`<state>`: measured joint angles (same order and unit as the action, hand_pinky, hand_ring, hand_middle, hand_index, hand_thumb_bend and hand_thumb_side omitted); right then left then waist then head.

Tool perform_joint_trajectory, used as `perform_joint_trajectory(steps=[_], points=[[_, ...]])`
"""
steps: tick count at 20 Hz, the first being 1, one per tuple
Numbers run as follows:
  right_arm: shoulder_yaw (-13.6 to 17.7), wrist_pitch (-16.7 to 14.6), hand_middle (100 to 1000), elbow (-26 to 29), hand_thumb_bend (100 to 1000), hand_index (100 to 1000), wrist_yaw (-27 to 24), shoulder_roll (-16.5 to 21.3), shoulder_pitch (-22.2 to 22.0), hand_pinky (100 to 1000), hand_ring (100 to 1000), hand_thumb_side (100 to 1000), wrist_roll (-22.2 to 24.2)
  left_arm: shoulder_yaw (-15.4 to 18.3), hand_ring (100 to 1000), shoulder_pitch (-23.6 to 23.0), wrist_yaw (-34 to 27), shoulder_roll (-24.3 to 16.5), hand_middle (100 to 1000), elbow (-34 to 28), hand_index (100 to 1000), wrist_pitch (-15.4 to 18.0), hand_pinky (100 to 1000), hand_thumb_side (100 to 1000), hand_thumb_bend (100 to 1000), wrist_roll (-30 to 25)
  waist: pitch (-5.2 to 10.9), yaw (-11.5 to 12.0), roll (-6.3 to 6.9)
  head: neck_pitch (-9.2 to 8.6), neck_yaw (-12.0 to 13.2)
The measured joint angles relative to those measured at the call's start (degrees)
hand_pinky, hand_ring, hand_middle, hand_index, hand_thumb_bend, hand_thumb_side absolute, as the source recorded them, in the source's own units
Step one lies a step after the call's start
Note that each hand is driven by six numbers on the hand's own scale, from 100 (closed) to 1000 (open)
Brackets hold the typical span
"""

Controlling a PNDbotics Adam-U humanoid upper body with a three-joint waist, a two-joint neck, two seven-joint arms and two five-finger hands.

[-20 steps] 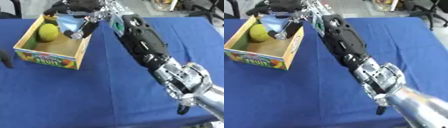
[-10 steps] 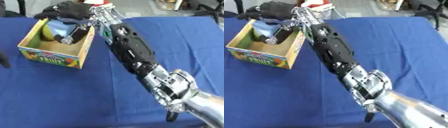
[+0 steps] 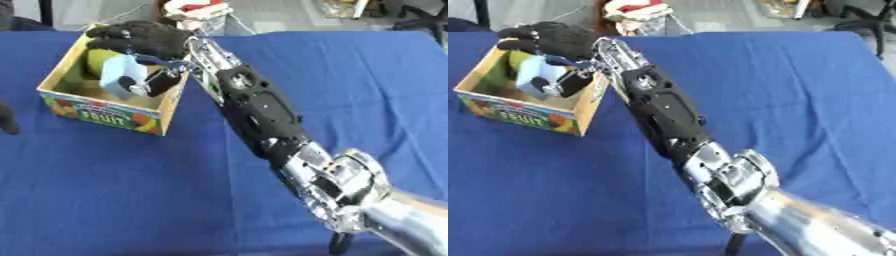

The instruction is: Pick up objects on the table and place them in the box.

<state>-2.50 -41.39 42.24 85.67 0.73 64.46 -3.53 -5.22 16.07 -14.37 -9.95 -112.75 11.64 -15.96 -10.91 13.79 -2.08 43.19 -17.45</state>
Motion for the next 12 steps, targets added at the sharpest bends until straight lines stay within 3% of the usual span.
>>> perform_joint_trajectory(steps=[7, 12], points=[[0.77, 2.81, 1000, -1.6, 100, 1000, 6.06, -0.2, -0.23, 980, 1000, 291, -4.19, 0.0, 487, 0.0, 0.04, 0.01, 386, 0.0, 677, -0.07, 373, 709, 100, 0.07, -0.03, -0.12, -0.01, 0.0, 0.26], [1.05, 2.76, 1000, -1.59, 100, 1000, 6.86, -0.27, 0.21, 961, 1000, 244, -6.8, 0.0, 487, 0.0, 0.11, 0.01, 386, 0.0, 676, -0.13, 373, 710, 100, 0.13, -0.03, -0.66, -0.01, -0.01, 0.51]])
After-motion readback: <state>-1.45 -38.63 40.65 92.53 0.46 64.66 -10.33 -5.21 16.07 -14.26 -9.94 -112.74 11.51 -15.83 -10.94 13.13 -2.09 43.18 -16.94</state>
